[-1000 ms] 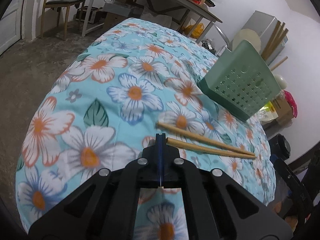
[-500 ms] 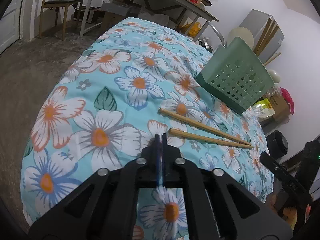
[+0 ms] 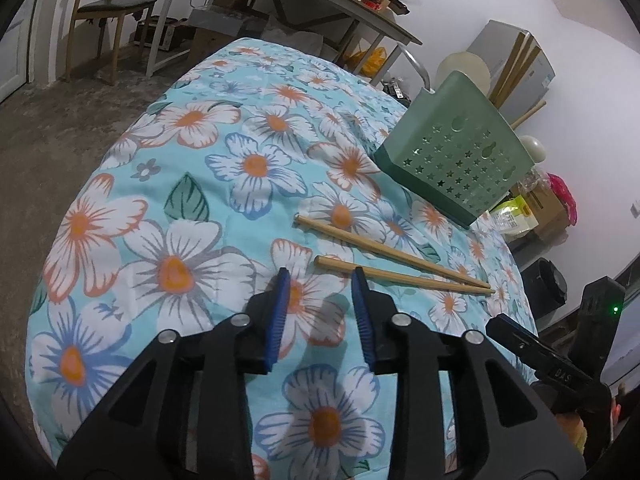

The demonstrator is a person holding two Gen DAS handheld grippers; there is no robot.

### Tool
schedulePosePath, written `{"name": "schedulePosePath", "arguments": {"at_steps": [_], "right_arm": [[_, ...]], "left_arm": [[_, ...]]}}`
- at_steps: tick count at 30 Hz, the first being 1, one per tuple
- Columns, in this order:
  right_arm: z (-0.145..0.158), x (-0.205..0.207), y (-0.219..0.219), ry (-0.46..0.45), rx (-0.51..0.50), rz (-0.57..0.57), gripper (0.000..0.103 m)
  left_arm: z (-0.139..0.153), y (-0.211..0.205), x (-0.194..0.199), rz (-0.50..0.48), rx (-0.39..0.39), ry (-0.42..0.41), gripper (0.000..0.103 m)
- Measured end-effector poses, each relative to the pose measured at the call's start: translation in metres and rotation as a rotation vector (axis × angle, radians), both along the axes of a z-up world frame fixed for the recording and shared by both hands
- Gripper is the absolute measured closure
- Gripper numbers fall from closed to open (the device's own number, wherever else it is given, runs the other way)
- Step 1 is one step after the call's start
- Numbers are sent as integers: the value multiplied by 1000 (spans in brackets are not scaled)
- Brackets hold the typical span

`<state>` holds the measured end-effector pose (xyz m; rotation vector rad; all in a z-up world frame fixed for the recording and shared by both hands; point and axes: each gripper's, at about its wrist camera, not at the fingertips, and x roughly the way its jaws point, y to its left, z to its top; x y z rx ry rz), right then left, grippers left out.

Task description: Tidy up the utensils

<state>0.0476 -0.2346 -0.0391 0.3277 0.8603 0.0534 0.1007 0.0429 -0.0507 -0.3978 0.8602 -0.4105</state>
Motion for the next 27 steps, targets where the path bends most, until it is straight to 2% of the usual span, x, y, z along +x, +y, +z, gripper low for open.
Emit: {"name": "schedulePosePath", "arguments": {"at_steps": [9,20,25,27], "right_arm": [[-1,-3,0,-24,0,-8,6],[-4,-9,5,-54,-46,-6,6],[-4,-11,6,-58,-57,0,6],[-4,-11,5,-58,-57,4,6]], "left_arm": [[7,-7,0,0,24,-24,46],[4,-6,-1,11,-16,-21,22],[3,-11,-2,10,-15,-32,16],[2,-9,-2,17,-39,-37,14]]}}
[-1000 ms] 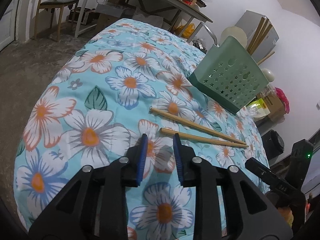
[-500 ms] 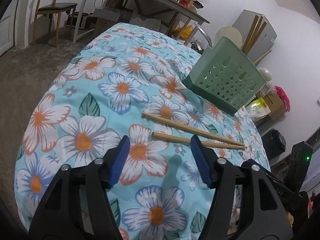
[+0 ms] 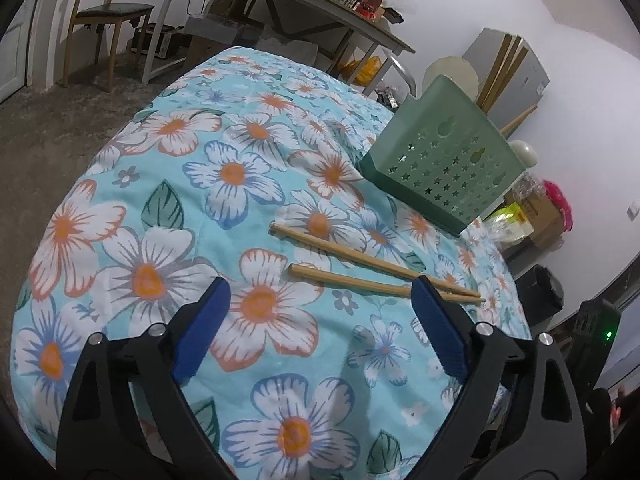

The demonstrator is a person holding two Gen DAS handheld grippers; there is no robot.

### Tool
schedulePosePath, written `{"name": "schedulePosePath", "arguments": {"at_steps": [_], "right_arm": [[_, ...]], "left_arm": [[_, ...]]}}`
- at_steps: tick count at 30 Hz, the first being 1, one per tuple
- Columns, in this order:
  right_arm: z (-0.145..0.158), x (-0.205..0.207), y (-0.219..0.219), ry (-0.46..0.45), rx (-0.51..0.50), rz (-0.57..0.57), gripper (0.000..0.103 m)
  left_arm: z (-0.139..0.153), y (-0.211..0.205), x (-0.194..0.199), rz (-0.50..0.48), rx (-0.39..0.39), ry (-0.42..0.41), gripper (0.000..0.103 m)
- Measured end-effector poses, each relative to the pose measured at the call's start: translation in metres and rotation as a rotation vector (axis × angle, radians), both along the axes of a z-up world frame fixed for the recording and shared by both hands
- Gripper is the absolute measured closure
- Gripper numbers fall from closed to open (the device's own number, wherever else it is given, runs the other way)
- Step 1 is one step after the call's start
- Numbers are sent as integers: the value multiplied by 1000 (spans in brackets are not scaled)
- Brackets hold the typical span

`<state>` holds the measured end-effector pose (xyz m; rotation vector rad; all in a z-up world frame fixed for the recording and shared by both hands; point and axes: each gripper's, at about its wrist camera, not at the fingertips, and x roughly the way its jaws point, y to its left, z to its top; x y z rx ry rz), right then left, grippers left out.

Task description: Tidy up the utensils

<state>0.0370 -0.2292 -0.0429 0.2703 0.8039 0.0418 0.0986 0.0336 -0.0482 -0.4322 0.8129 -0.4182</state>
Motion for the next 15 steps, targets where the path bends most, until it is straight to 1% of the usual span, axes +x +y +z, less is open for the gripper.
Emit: {"name": "schedulePosePath", "arguments": {"at_steps": [4,7,11,15], "right_arm": [[0,-1,0,0,-1,5,6],[0,0,1,6,-10,6,6],[0,1,1,14,-14,5,6],[1,2,-2,19,5,10,6]], "left_arm": [[0,3,0,10,-38,2,11],[0,2,0,-12,-23,-1,8],[1,-2,1,-25,4,1,8],[0,0,2,-23,-17,10,8]]}}
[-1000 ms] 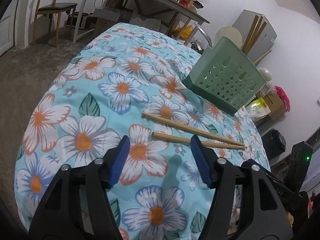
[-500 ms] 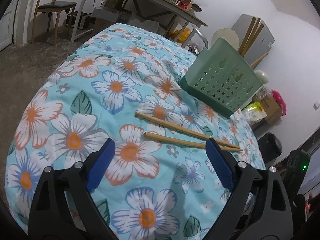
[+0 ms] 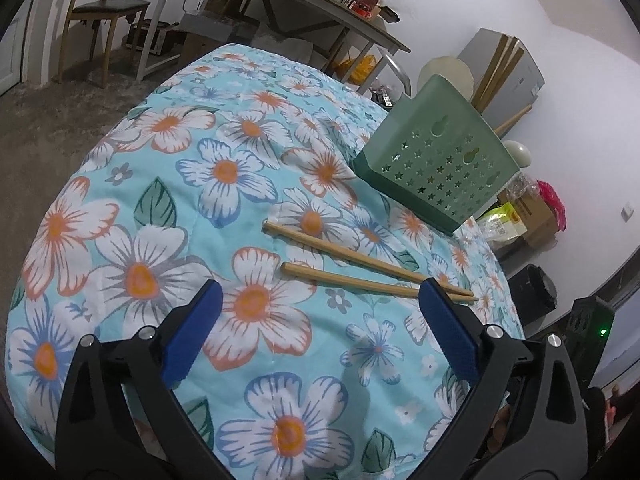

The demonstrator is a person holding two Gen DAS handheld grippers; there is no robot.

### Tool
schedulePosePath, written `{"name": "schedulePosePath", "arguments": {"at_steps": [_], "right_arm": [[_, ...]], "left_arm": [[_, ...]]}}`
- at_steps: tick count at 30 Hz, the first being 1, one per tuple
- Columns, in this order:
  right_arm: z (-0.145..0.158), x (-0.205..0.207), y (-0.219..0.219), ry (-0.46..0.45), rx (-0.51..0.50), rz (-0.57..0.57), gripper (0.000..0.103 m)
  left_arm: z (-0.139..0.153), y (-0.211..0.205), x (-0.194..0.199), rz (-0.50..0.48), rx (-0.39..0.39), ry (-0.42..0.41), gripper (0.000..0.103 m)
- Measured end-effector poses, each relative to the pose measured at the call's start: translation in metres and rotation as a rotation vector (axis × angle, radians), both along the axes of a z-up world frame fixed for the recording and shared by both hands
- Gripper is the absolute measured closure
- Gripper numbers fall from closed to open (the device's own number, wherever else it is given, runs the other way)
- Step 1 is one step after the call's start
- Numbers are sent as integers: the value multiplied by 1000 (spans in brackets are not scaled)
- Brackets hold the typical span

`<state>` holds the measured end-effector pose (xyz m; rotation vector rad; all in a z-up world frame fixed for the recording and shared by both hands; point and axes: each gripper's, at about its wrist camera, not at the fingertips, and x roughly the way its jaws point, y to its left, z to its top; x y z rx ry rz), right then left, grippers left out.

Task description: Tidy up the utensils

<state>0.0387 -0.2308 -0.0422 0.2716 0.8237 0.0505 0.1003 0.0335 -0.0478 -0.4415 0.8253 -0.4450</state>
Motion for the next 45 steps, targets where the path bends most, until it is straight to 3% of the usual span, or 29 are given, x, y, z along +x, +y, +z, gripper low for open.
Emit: {"name": "schedulePosePath", "arguments": {"at_steps": [16,27,32,45], "right_arm": [[0,1,-4,10,33,16,6],[0,-1,-2,8,14,22,6],[0,-1,-4,5,33,21,6],[2,1,-13,26,96,15,6]], "left_arm": [[0,3,3,10,-18,33,8],[-1,4,-3,-13,-13,-11,8],[2,3,-7,-24,23,-25,8],[31,0,-33,-62,50,-176,9]]}}
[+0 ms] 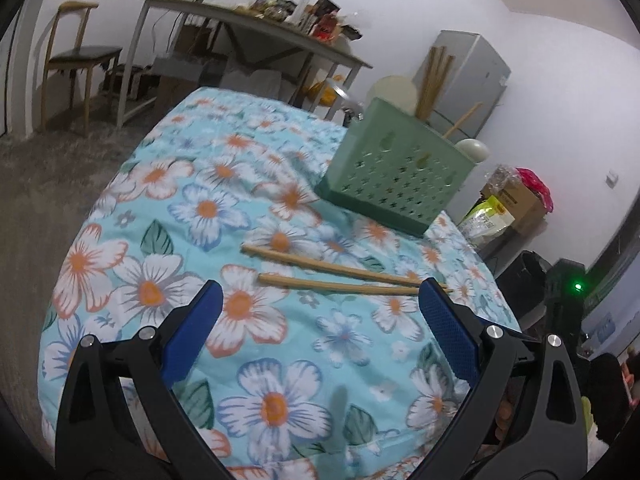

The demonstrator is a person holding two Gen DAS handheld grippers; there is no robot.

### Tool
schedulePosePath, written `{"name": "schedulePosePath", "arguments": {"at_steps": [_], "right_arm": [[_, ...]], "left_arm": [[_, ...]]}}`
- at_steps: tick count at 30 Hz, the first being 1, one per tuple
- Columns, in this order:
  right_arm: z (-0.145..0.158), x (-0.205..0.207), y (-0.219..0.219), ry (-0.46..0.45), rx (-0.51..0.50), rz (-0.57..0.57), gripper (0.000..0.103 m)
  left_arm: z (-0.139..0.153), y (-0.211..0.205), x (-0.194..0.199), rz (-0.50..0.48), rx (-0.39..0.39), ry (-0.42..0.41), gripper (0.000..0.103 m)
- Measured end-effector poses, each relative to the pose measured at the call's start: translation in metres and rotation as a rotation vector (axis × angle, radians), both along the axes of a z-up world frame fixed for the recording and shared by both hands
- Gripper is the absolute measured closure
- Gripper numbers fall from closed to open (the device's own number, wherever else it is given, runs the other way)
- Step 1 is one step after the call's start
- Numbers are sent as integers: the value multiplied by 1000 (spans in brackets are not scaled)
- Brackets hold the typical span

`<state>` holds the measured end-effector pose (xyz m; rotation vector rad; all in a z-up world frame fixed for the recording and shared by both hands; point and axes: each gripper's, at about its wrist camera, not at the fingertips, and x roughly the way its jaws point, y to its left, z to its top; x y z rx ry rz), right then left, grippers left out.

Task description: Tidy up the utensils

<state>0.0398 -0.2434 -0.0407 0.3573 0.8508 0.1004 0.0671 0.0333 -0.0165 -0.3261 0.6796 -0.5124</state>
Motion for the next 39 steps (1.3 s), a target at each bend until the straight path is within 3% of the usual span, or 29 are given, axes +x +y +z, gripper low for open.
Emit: {"name": "schedulePosePath", "arguments": {"at_steps": [4,14,18,23,29,32,39], "right_arm": [[0,-2,-5,-9,40,4,6],[5,-9,-20,-20,157,13,6],[15,-17,-19,-65,172,42,16],[30,-14,-15,-111,138,88,38],[27,15,-4,-74,149,156,63],[27,34,11,-49,157,237,69],[20,67,49,18,137,400,69]], "left_arm": [[4,-6,-5,-17,9,-16,10],[1,-18,-12,-22,63,-15,27],[-3,-19,-18,-21,86,-29,33],[-12,-23,-15,-58,74,-14,48],[-18,-29,-5,-100,49,11,65],[-19,-30,-3,-124,18,24,71],[-26,-25,5,-166,-85,81,72]]}}
